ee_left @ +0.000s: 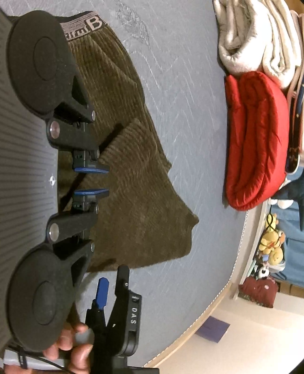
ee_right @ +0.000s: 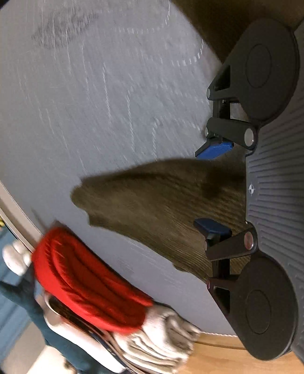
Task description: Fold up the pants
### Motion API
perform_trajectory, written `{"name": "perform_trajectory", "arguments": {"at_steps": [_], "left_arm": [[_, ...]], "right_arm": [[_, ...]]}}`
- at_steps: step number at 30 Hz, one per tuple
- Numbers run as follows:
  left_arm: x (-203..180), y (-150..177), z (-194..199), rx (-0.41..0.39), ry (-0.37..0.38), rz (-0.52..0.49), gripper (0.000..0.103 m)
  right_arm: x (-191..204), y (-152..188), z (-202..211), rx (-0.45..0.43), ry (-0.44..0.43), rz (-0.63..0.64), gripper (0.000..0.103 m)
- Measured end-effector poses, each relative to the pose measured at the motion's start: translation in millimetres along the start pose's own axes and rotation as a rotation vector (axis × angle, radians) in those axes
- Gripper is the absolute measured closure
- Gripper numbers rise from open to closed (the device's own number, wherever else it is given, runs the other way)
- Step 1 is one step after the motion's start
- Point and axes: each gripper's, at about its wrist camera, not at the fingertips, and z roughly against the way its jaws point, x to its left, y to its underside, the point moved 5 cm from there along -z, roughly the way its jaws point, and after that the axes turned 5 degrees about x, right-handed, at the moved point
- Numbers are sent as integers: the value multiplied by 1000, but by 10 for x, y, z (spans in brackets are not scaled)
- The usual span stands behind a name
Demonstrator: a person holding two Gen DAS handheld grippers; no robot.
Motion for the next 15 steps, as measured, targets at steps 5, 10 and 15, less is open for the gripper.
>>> {"name": "perform_trajectory", "arguments": {"at_steps": [5,10,15], "left_arm": [[105,-35,-38,1,2,1,89],[254,-82,-28,-5,-1,20,88],[409,-137,-37,-5,4,63,88]], "right_arm": [[148,54,-89,1,0,60,103],[415,38,25,-101,18,185,103],[863,119,277,-111,-156,356,103]]}}
